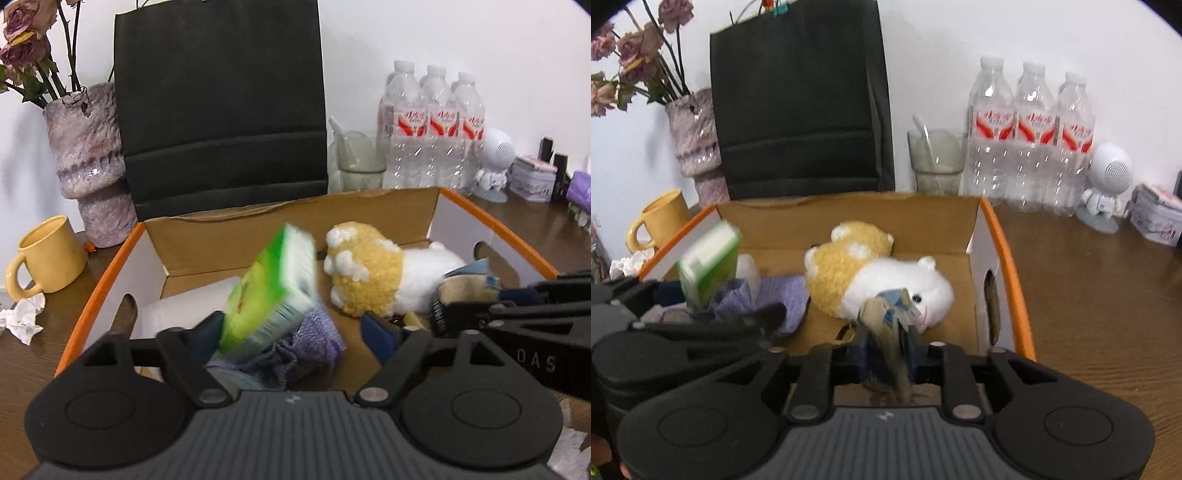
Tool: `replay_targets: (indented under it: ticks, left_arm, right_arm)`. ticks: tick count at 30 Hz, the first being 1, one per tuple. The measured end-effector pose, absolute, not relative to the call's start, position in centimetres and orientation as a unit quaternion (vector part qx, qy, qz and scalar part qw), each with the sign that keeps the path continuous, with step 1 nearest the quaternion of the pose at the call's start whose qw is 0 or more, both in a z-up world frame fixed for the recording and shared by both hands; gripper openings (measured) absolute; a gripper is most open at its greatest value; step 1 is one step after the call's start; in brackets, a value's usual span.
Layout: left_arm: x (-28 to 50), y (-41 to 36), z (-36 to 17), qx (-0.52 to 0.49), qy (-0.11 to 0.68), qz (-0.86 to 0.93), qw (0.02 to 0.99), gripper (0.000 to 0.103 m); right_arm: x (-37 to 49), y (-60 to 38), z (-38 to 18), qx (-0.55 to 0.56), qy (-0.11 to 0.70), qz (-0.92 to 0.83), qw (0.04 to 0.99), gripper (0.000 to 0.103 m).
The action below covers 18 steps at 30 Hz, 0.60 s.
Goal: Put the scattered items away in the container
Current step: 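Carry tissue pack and packet into the cardboard box and open both grippers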
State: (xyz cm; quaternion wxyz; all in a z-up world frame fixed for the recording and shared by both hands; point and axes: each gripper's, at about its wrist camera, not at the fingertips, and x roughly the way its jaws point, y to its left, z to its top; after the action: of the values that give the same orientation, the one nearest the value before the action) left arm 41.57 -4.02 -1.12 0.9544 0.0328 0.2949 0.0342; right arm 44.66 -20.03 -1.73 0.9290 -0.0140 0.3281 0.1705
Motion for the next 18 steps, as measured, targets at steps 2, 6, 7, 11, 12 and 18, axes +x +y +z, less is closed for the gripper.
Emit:
replay_targets:
  ticks: [2, 6, 7, 11, 12, 18]
  left_arm:
    - [41.0, -3.7, -0.6, 0.028, 0.282, 0.042, 0.958, 0.09]
    - [39.5, -2.2, 1.0, -0.003, 0.26, 0.053, 0.964, 0.103]
    - [39.0, -1.8, 1.5, -0.012, 0.254, 0.053, 0.966, 0.103]
    - [36.6, -0.5, 3.3, -0.034, 0.229, 0.06, 0.971, 0.103]
    - [35.9, -0.3, 3.7, -0.036, 0.223, 0.062, 0.972, 0.103]
    - [30.6, 1.2, 5.2, -0.05, 0.194, 0.062, 0.978, 0.103]
  right_arm:
    - [44.0, -20.3, -0.7, -0.011, 0.306, 0.17, 0.937, 0.043]
    - [42.9, -21.2, 1.4, 0.006, 0.274, 0.182, 0.944, 0.086]
    - [42.6, -21.3, 1.8, 0.008, 0.271, 0.195, 0.943, 0.088]
    - [40.7, -21.1, 3.3, 0.006, 0.256, 0.233, 0.938, 0.094]
    - [40.2, -21.1, 3.7, 0.005, 0.25, 0.239, 0.938, 0.096]
    - [35.3, -21.7, 5.6, -0.005, 0.217, 0.242, 0.946, 0.103]
